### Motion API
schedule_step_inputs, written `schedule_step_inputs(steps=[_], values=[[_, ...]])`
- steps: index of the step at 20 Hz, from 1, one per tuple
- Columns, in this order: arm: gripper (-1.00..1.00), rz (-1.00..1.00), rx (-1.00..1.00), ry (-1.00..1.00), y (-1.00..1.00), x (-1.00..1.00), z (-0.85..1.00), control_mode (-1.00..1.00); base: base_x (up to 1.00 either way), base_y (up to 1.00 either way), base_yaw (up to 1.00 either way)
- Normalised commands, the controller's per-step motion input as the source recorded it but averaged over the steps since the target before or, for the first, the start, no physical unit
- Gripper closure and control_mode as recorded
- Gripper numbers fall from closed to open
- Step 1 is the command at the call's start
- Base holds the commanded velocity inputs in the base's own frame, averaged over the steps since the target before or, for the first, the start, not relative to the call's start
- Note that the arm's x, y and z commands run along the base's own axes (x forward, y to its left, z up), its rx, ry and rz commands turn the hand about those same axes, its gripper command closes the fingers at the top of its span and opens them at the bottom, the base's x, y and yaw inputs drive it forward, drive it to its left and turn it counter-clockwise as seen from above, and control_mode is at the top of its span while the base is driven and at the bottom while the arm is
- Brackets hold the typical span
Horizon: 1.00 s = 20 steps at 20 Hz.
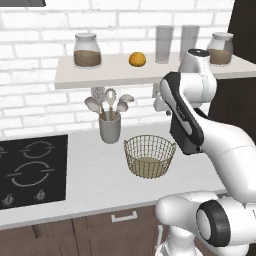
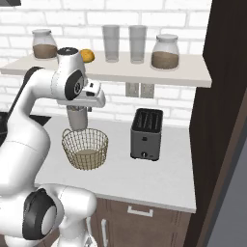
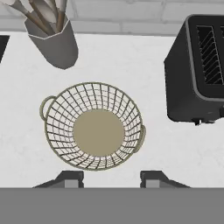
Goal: Open the cabinet, pick up the bread from the cabinet and place it in the basket. Then move the basket to the dining counter.
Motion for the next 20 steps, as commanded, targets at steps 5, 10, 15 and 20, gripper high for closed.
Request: schedule_step_inputs(steps=[5, 10, 15, 20], values=[[-1.0, 0.0, 0.0, -0.02, 0.06, 0.0, 0.03, -1.0, 0.0, 0.0, 0.0], [-1.0, 0.0, -0.01, -0.29, 0.53, -0.35, 0.74, -1.0, 0.0, 0.0, 0.0], [-1.0, 0.0, -0.01, -0.35, 0.6, -0.17, 1.0, -1.0, 0.0, 0.0, 0.0], [-1.0, -0.02, -0.01, -0.1, 0.22, 0.58, 0.75, -1.0, 0.0, 0.0, 0.0]])
